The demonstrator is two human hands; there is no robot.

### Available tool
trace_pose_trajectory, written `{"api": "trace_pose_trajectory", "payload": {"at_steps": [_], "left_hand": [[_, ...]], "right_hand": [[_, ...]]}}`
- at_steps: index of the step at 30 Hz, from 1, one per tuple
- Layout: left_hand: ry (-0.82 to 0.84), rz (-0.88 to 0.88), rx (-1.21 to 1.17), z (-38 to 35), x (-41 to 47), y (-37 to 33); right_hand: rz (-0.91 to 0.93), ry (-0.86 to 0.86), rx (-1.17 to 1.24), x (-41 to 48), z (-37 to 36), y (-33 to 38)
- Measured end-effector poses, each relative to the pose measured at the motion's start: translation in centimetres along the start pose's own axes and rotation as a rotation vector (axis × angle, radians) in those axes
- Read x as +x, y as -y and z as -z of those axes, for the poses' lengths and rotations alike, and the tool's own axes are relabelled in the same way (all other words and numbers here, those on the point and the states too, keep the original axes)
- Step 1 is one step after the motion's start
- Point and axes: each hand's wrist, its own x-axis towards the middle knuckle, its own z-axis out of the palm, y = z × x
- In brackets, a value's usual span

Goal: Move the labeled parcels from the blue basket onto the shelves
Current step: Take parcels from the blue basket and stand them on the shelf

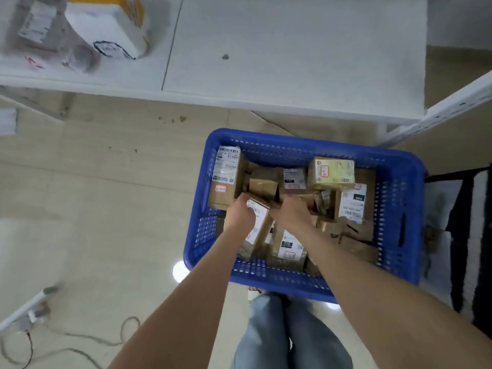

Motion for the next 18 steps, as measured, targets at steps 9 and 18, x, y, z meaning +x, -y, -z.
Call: {"api": "trace_pose_trajectory", "payload": {"at_steps": [9, 18], "left_hand": [[-0.140, 0.036, -0.011, -4.7, 7.3, 6.0], [-0.287, -0.080, -0.034, -4.6, 8.7, 7.2]], "right_hand": [[0.103, 0.081, -0.241, 9.9, -7.7, -0.9], [0.111, 0.125, -0.208, 12.2, -8.3, -0.9]]}}
